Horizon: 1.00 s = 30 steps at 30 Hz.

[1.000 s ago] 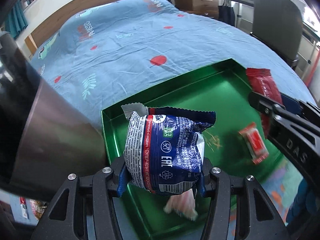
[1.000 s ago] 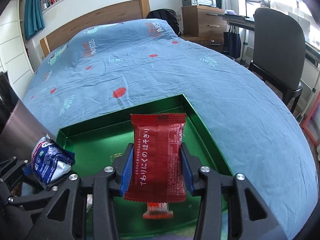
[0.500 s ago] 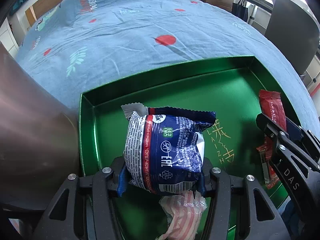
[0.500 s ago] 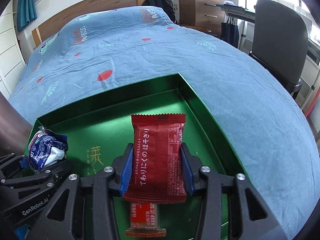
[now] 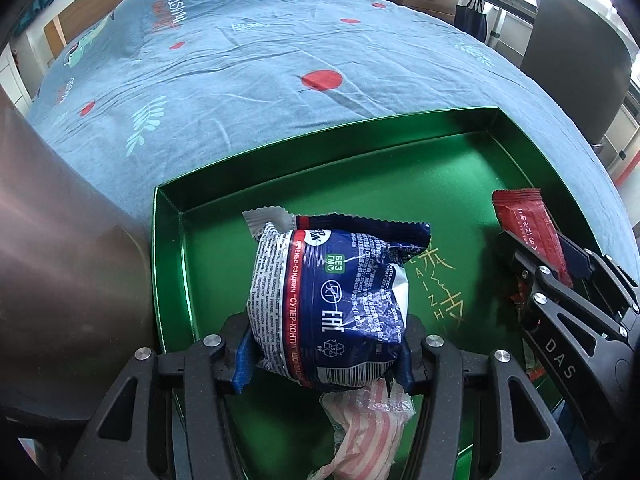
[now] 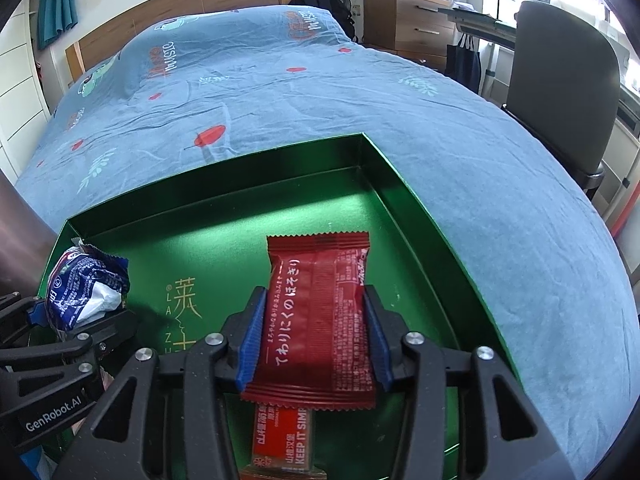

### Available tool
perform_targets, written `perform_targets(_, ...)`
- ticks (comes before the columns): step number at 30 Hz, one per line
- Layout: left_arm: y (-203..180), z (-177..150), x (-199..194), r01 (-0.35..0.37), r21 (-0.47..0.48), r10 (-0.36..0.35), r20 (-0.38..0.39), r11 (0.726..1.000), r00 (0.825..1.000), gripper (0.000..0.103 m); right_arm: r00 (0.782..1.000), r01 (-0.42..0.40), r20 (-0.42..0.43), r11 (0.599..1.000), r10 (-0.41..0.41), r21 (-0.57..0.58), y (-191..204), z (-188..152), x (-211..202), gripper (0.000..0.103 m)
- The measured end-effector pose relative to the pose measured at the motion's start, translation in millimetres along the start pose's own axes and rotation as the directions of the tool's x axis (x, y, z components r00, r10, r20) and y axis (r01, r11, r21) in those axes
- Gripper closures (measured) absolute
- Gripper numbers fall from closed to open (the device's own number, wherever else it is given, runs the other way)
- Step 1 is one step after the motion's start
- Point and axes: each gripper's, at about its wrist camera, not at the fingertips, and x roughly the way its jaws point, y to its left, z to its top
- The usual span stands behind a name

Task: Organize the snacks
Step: 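Lower the blue chip bag with the left tool while the right tool lowers the red wafer, then open both tools to release the snacks in the green tray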

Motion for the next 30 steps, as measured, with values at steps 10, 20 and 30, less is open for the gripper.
perform_targets(10, 3, -1, -1, 0.006, 0.01, -0.006, -0.005, 1.0, 1.0, 0.048, 1.0, 0.01, -0.014, 1.0, -0.01, -0.014, 5, -1, -3, 0.0)
perform_targets(20, -2, -7, -30, 0.025, 0.037, -0.027, 0.04, 0.999, 0.999, 0.044, 1.0, 0.008, 0.024, 1.0, -0.007, -0.026, 10, 4, -32, 0.0)
perform_targets(30, -3, -41, -89, 0.044, 0.112, -0.059, 0.131, 0.993, 0.99, 0.044, 0.998, 0.01, 0.055, 1.0, -0.011, 0.006, 8, -1, -74, 0.0)
